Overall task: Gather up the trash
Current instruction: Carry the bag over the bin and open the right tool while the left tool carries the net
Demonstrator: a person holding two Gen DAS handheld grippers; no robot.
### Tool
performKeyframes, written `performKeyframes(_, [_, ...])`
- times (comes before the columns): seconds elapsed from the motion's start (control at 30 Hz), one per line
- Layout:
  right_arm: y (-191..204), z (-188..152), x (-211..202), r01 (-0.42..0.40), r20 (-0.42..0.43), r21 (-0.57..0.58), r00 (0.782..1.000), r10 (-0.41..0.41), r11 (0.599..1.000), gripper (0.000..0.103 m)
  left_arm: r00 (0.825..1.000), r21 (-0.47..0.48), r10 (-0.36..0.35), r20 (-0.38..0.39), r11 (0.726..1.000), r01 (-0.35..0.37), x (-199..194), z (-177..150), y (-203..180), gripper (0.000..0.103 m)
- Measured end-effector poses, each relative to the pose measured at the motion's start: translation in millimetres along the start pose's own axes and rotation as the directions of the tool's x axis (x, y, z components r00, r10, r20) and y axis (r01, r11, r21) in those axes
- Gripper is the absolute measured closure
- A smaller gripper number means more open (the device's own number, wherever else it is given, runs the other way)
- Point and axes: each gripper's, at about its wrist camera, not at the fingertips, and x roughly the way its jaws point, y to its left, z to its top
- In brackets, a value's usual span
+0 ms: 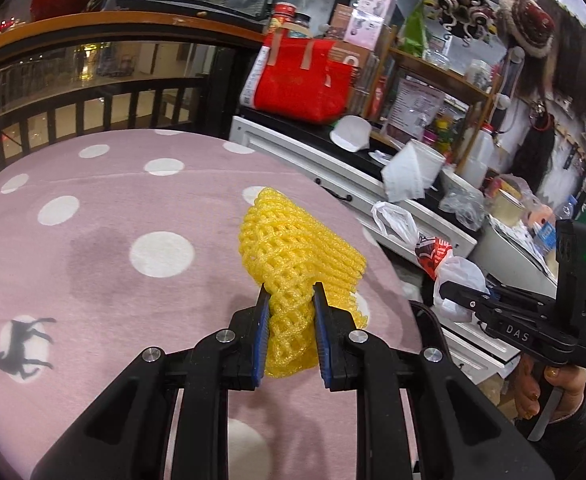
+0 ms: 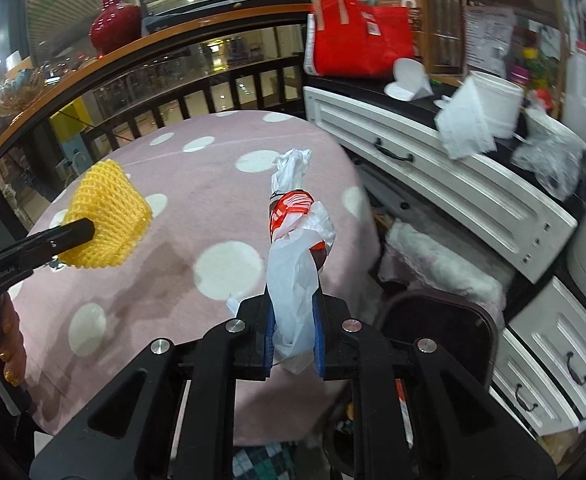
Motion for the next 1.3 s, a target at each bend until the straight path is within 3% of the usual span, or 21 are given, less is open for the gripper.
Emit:
performKeyframes(0.47, [-99.6,-63.5,-26.3,0.192,-0.067,0.158,0.981,-0.184,0.968,0.088,0.988,0.066,-0.143,-0.055,0.987,0.147,22.1,-17.2,-77.1,0.083])
performKeyframes(0.73, [-117.8,-95.2,3.1,0.213,-0.183,0.178,0.966,-0.181,0.961,0.088,0.974,0.089,-0.199,-0.109,0.974,0.209,40.9,-31.2,-114.0,0.083])
performKeyframes(0.97, [-128.5,-125.6,54.3,0.212,-0.323,0.206,0.936,-0.138,0.955,0.088,0.964,0.108,-0.221,-0.148,0.965,0.238,51.6,-41.8,-134.0,0.083])
performKeyframes(1.2, [-146.0,-149.5,97.4,0.243,-0.408,0.272,0.906,-0.117,0.931,0.087,0.953,0.135,-0.232,-0.195,0.956,0.261,65.0,-50.6,-151.7,0.083])
performKeyframes(1.3, [-154.6,-156.7,106.9,0.234,-0.417,0.321,0.905,-0.085,0.918,0.084,0.947,0.152,-0.233,-0.223,0.951,0.270,73.9,-56.1,-160.3,0.083])
